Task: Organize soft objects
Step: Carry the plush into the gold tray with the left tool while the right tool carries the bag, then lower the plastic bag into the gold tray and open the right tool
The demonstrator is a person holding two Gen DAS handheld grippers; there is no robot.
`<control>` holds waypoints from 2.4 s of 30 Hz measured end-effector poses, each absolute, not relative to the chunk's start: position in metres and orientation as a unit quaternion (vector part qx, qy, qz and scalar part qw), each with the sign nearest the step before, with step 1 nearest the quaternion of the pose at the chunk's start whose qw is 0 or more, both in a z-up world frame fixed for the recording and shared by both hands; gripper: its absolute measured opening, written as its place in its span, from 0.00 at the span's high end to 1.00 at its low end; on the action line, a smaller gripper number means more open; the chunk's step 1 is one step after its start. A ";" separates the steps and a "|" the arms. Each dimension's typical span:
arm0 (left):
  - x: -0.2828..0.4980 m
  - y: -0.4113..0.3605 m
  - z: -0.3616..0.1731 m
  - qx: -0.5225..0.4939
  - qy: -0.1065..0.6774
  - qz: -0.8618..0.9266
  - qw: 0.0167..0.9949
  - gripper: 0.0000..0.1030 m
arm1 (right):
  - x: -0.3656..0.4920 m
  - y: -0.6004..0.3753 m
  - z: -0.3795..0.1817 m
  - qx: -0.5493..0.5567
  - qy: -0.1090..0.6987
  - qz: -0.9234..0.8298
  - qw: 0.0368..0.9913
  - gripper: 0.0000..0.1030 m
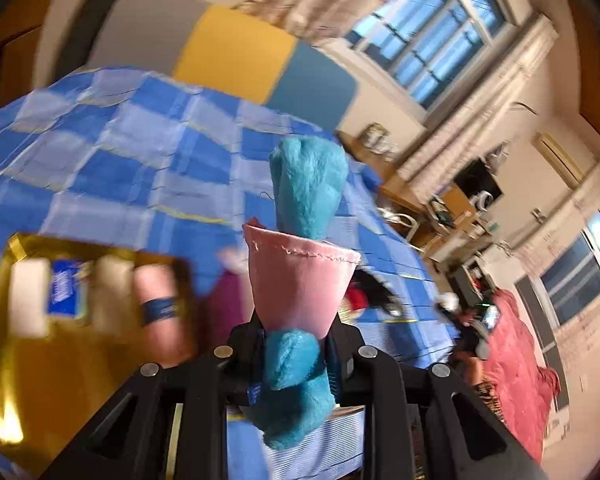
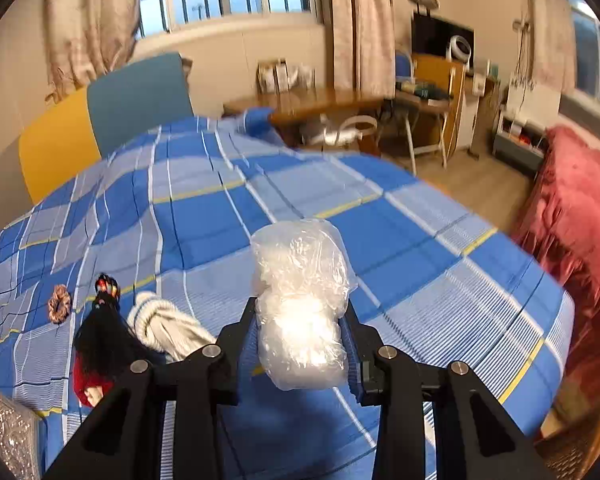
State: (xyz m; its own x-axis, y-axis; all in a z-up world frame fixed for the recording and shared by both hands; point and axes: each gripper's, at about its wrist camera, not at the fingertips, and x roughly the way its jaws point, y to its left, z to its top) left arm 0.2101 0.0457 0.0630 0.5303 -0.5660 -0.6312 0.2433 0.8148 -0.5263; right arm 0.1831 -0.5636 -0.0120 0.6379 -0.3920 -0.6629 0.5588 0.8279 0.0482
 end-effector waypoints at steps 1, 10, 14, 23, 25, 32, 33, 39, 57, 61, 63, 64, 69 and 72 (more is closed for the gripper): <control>0.210 0.060 0.055 -0.195 0.431 -0.228 0.851 0.76 | 0.182 -0.560 -0.009 0.115 0.327 -0.271 0.898 0.64; 0.209 0.148 -0.021 -0.224 0.510 -0.138 0.819 0.76 | 0.171 -0.524 0.011 0.073 0.287 -0.264 0.918 0.64; 0.210 0.172 -0.048 -0.225 0.541 -0.114 0.803 0.76 | 0.160 -0.506 0.018 0.093 0.285 -0.244 0.922 0.64; 0.212 0.195 -0.079 -0.122 0.589 -0.037 0.798 0.65 | 0.134 -0.436 0.064 0.116 0.246 -0.158 0.949 0.64; 0.209 0.198 -0.072 -0.101 0.572 -0.011 0.814 0.56 | 0.131 -0.416 0.074 0.111 0.239 -0.136 0.955 0.64; 0.186 0.214 -0.042 -0.121 0.486 0.028 0.865 0.54 | 0.125 -0.330 0.099 0.093 0.228 -0.038 0.969 0.64; 0.186 0.214 -0.040 -0.127 0.480 0.028 0.868 0.54 | 0.125 -0.317 0.102 0.091 0.228 -0.022 0.969 0.64; 0.156 0.207 -0.039 -0.180 0.442 -0.002 0.879 0.54 | 0.124 -0.225 0.107 0.066 0.247 0.086 0.963 0.64; 0.097 0.211 -0.059 -0.225 0.413 -0.007 0.883 0.54 | 0.191 -0.007 -0.016 0.068 0.454 0.235 0.857 0.63; 0.090 0.220 -0.061 -0.237 0.408 -0.003 0.882 0.54 | 0.208 0.017 -0.045 0.063 0.491 0.225 0.839 0.63; 0.088 0.225 -0.061 -0.243 0.405 0.000 0.882 0.54 | 0.213 0.030 -0.054 0.060 0.501 0.220 0.835 0.63; 0.087 0.228 -0.062 -0.246 0.405 0.002 0.881 0.54 | 0.216 0.035 -0.058 0.059 0.503 0.219 0.834 0.62; 0.084 0.239 -0.065 -0.259 0.403 0.014 0.878 0.54 | 0.228 0.053 -0.069 0.057 0.509 0.215 0.831 0.61; 0.084 0.243 -0.067 -0.264 0.404 0.017 0.875 0.54 | 0.234 0.059 -0.074 0.062 0.511 0.221 0.828 0.52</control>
